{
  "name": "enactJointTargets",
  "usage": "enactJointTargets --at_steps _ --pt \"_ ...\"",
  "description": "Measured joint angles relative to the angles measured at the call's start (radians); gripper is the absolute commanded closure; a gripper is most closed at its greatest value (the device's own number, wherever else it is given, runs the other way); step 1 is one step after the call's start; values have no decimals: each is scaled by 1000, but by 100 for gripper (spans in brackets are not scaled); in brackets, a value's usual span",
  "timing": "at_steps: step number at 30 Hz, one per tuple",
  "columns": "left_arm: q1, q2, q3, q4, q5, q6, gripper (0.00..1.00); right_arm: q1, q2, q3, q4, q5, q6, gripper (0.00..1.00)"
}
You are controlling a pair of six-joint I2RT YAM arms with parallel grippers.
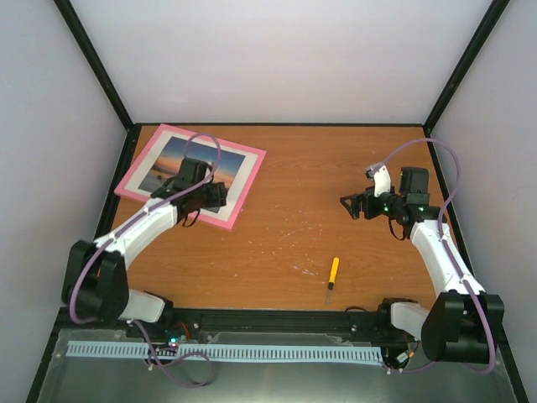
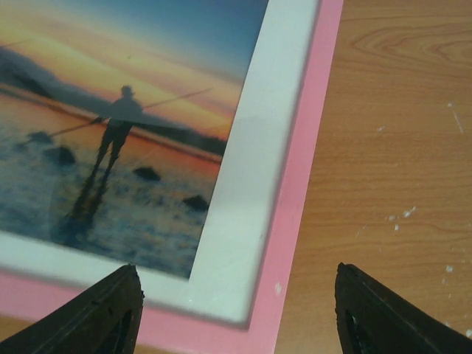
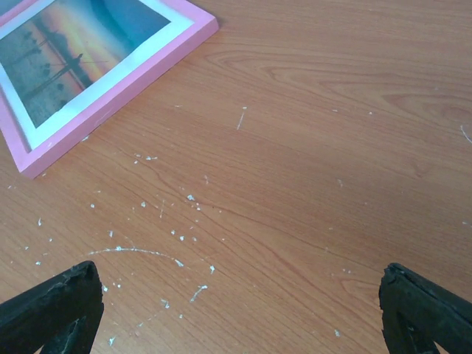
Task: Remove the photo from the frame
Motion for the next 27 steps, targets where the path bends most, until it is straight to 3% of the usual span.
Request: enactJointTargets --at_steps 8,16,18,23,27 --pt "14 310 296 -4 111 7 20 0 7 7 -26 -46 -53 0" --pt "23 625 652 -27 211 18 19 0 -39 106 -132 -82 -62 0" --pt "25 691 728 -34 219 30 22 0 -87 65 -119 -108 -68 0" --pt "25 780 793 -33 225 67 42 2 -88 6 -140 -155 -101 1" --pt "24 813 793 -23 253 95 45 3 -76 5 -141 -172 -121 12"
